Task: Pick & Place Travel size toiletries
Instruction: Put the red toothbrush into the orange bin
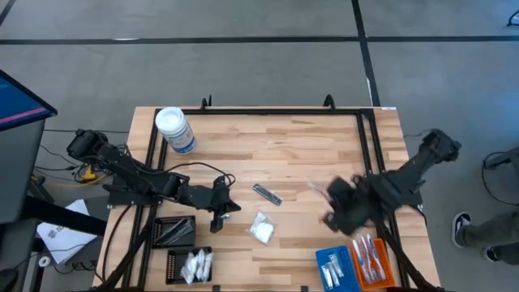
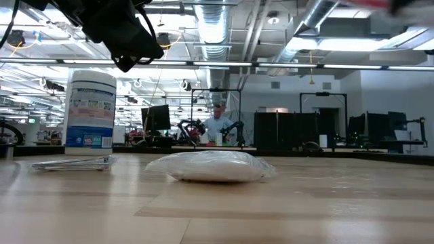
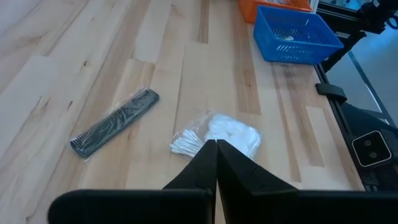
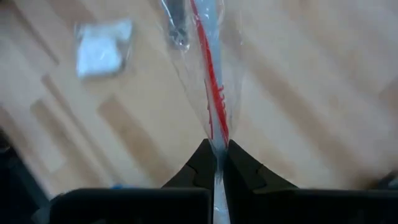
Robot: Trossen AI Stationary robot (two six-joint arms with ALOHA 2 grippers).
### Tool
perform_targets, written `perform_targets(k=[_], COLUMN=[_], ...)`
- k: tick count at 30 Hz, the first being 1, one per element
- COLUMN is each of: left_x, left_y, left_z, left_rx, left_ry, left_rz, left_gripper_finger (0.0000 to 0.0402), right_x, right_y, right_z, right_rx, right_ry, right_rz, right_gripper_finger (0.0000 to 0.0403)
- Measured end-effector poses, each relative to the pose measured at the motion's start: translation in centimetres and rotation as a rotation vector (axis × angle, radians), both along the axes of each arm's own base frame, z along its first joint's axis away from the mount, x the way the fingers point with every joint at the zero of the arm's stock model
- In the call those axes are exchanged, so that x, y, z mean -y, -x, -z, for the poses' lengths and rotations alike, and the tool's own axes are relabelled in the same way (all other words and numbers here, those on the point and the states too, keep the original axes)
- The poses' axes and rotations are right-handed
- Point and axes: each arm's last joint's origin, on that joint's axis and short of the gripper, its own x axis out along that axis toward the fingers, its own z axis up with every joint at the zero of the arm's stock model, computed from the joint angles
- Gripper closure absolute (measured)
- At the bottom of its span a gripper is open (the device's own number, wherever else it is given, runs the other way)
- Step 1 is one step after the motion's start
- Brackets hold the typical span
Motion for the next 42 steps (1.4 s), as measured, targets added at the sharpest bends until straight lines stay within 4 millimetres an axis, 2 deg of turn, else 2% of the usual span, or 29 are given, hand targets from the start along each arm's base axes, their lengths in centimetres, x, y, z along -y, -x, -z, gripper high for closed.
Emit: perform_targets(k=[8, 12, 19, 26, 31, 34, 38, 42], left_x=[0.0, -0.3, -1.0, -1.4, -1.4, -1.3, -1.4, -1.9], left_y=[-0.1, -0.2, -0.6, -0.9, -1.2, -1.3, -1.4, -1.5], left_z=[-0.2, -0.2, -0.4, -0.6, -1.1, -1.4, -1.6, -1.6], left_rx=[0.021, 0.025, 0.044, 0.074, 0.128, 0.163, 0.189, 0.188], left_ry=[-0.027, -0.045, -0.046, -0.060, -0.074, -0.086, -0.099, -0.081], left_rz=[0.019, 0.019, 0.044, 0.088, 0.135, 0.171, 0.215, 0.236], left_gripper_finger=[0.0401, 0.0401, 0.0401, 0.0401, 0.0401, 0.0401, 0.0401, 0.0401], right_x=[-6.2, -8.5, -12.8, -15.9, -16.6, -16.9, -16.9, -16.9], right_y=[6.3, 8.3, 8.6, 7.6, 6.1, 5.3, 6.0, 6.3], right_z=[6.2, 7.6, 6.5, 9.3, 10.6, 9.9, 8.4, 6.7], right_rx=[0.057, 0.027, -0.004, -0.098, -0.172, -0.165, -0.262, -0.266], right_ry=[-0.170, -0.179, -0.213, -0.165, -0.142, -0.161, -0.134, -0.134], right_rz=[0.265, 0.314, 0.247, 0.264, 0.325, 0.340, 0.345, 0.337], right_gripper_finger=[0.0399, 0.0399, 0.0399, 0.0399, 0.0399, 0.0399, 0.0399, 0.0399])
